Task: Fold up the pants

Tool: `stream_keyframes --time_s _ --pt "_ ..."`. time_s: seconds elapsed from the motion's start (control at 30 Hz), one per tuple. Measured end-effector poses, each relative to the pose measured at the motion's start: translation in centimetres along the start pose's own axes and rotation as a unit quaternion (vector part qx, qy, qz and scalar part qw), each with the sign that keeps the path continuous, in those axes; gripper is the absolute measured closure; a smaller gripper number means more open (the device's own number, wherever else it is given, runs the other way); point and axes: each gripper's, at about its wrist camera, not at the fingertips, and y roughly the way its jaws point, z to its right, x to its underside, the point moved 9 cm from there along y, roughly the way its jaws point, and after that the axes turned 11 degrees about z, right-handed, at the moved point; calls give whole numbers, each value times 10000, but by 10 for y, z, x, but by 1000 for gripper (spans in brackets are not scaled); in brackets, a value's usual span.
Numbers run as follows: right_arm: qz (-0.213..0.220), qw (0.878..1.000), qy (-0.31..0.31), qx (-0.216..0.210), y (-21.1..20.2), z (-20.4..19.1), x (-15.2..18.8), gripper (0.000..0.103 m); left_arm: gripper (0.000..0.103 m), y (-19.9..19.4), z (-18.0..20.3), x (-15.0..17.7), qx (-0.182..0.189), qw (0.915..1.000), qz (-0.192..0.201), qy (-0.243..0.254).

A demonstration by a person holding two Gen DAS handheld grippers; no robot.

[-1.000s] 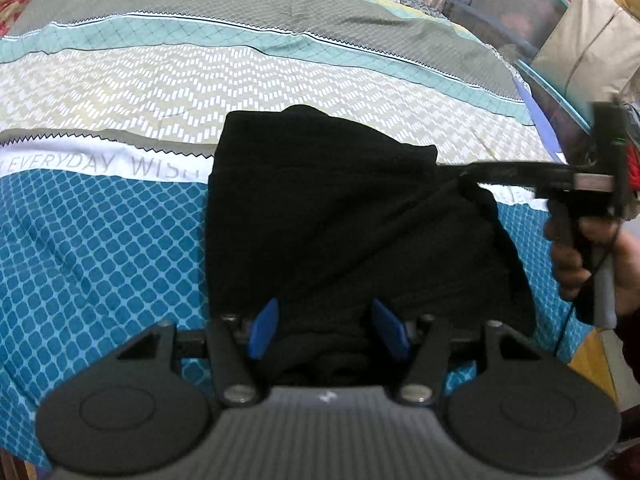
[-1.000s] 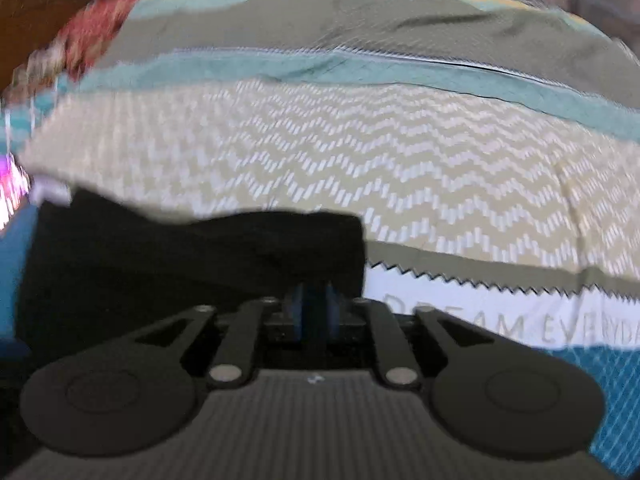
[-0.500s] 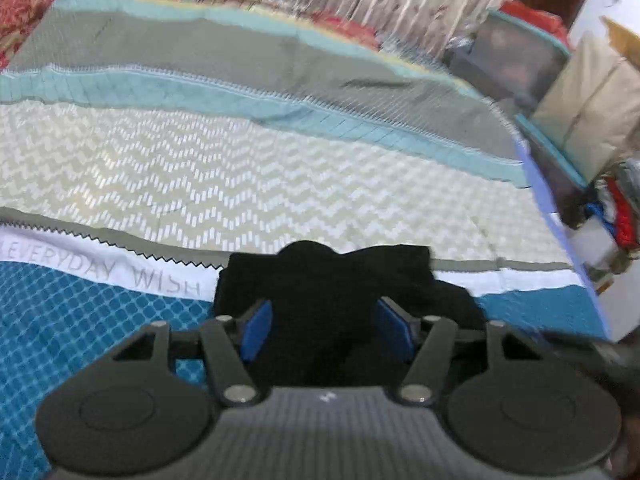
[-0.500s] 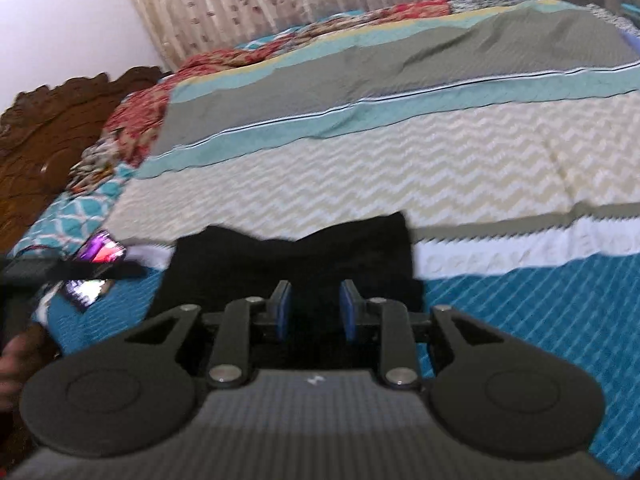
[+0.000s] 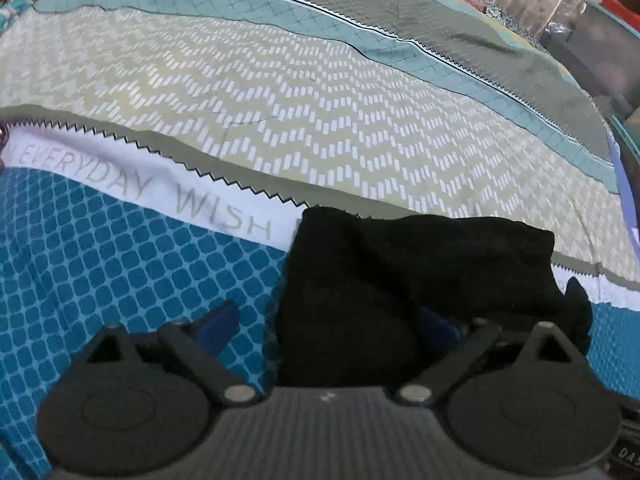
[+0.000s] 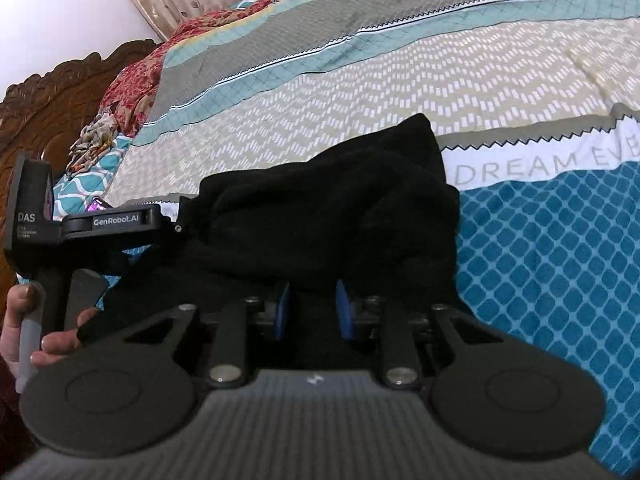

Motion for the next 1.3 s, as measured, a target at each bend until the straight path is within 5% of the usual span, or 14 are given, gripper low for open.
stream_keyframes --time_s 0.17,0.33,0.67,1.0,1.3 --pt "50 9999 96 -34 -9 -2 -3 74 12 -12 5 -8 -151 9999 28 48" --pt "238 9997 25 -85 -27 -9 -7 59 19 -41 12 -17 -279 9987 331 265" --pt "433 9973 141 -576 -46 -34 -13 59 21 -84 27 -18 -369 9956 634 588" --pt "111 9932 -309 -1117 -31 -81 0 59 26 -88 33 -3 -408 9948 545 763" --pt "-467 9905 -493 -1194 2 -100 21 59 37 -78 27 10 -600 9931 320 958"
